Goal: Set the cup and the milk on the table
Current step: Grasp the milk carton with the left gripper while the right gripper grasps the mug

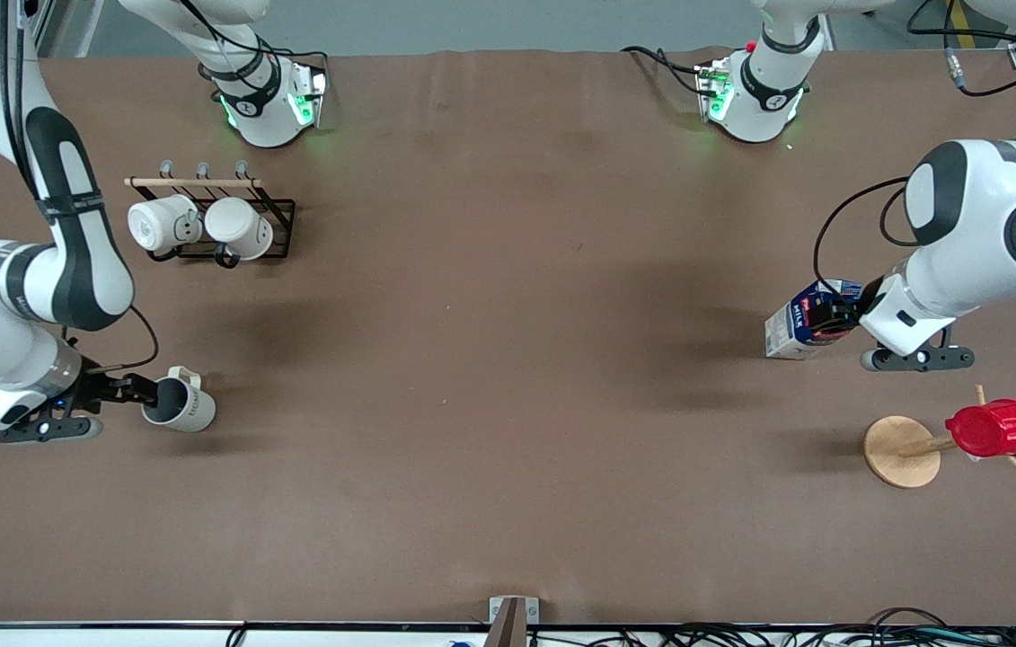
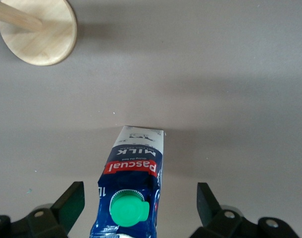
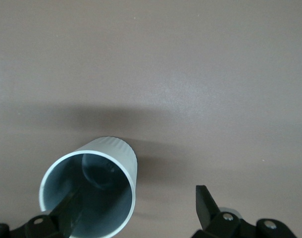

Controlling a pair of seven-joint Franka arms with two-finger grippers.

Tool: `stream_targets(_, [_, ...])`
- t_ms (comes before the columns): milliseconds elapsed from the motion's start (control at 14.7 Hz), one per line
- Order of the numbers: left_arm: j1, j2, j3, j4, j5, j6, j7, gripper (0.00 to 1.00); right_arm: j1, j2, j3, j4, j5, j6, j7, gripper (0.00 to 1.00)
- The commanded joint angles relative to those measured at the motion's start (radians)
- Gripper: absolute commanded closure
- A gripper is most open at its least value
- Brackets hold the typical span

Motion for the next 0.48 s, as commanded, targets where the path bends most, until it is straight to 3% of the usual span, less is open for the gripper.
stream_targets(0, [0.005,-0.009,-0.004,-0.027,0.013,0.026,0.005,0.00,-0.004,0.020,0.006,-0.020,-0.014,0.045,-0.005,0.00])
stream_targets(204, [0.006,0.001,-0.004,-0.041,0.015,0.028,0.006,0.00,-0.003,0.046,0.008,-0.020,-0.009,0.046,-0.005,0.01])
stream_targets(272, [0.006,0.004,-0.004,-0.044,0.015,0.029,0.006,0.00,-0.001,0.051,0.008,-0.022,-0.006,0.046,-0.003,0.06])
stream_targets(407, [0.006,0.007,-0.003,-0.050,0.015,0.029,0.008,0.00,0.002,0.051,0.008,-0.020,-0.003,0.045,0.001,0.32])
